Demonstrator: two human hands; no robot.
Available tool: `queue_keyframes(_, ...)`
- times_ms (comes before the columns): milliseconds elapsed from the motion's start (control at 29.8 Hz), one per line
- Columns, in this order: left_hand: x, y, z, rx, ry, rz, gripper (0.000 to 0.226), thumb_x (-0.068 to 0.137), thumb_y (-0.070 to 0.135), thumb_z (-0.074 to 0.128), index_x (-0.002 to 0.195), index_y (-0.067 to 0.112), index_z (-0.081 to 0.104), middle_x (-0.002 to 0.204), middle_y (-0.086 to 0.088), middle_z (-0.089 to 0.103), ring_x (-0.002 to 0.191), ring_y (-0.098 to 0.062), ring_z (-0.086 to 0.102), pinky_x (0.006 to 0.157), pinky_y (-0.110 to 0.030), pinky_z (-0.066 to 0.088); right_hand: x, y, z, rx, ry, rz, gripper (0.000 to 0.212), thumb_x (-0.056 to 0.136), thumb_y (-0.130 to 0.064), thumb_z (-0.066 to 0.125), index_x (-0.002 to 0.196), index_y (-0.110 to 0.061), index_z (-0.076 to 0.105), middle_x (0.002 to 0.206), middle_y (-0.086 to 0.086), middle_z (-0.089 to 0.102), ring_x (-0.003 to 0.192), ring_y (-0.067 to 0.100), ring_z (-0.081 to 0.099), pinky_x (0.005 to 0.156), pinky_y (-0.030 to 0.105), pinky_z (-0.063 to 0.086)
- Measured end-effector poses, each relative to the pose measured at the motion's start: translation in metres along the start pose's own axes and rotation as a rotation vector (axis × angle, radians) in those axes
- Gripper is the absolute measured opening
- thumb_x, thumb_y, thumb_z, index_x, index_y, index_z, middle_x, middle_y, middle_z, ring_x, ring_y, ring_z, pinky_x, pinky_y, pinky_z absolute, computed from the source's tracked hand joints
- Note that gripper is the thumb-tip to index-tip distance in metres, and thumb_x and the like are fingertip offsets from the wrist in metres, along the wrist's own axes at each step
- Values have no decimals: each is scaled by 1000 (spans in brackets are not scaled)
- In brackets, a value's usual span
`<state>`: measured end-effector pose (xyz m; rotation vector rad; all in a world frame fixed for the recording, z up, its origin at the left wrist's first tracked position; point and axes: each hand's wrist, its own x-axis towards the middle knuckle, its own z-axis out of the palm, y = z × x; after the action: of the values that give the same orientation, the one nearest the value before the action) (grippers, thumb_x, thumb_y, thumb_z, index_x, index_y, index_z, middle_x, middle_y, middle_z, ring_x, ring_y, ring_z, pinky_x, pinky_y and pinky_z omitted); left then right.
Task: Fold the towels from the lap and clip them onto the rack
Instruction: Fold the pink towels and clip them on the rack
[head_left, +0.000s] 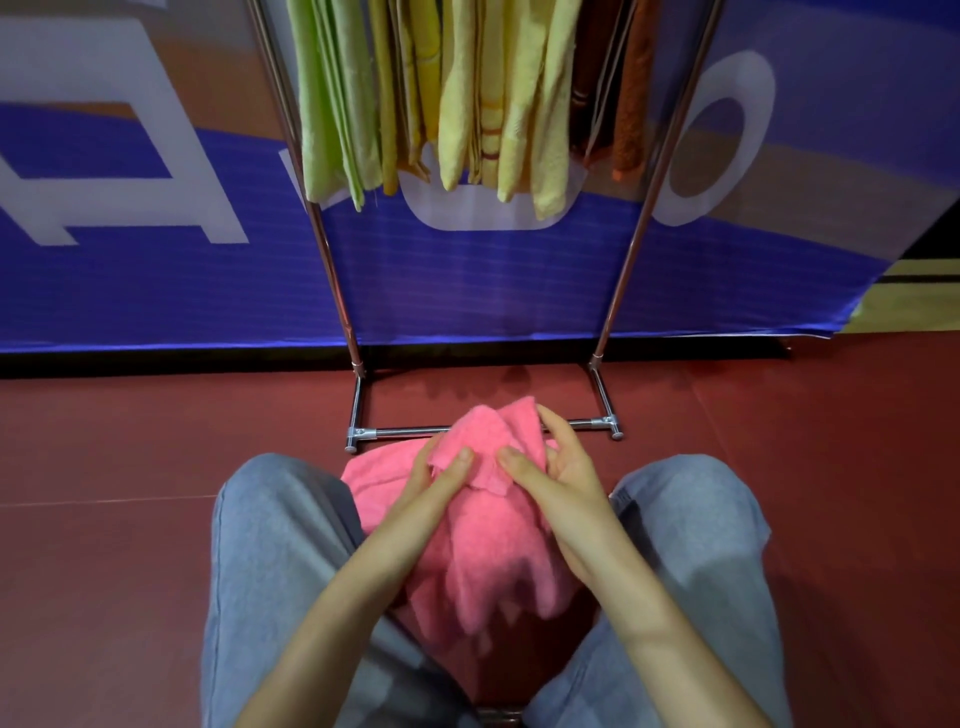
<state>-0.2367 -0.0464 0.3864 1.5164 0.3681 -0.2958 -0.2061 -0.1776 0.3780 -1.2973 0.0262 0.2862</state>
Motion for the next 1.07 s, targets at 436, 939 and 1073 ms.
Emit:
queue_keyframes(436, -10, 1, -14, 599, 21, 815, 20, 78, 38, 56, 97, 32, 59, 95, 21, 60, 95, 8, 53, 86, -3, 35, -4, 1, 8, -30, 5, 38, 18, 84, -9, 59, 93, -24, 60, 94, 2, 63, 88, 12, 56, 79, 19, 46)
queue_keyframes(939, 0, -11, -11, 357, 313, 546, 20, 83, 33, 38, 68, 26, 49, 61, 6, 52, 59, 5, 48, 59, -16, 37, -15, 17, -9, -118, -185, 121, 19, 83, -7, 59, 95, -22, 60, 97, -4, 63, 87, -1, 57, 79, 9, 44)
queue_keyframes(1073, 3, 3, -16, 407, 435, 567, 21, 84, 30, 33, 64, 26, 39, 57, 7, 42, 55, 5, 45, 55, -12, 33, -19, 17, -20, -296, -279, 68, 24, 77, -2, 67, 80, -26, 65, 74, -15, 67, 74, -9, 58, 73, 6, 42)
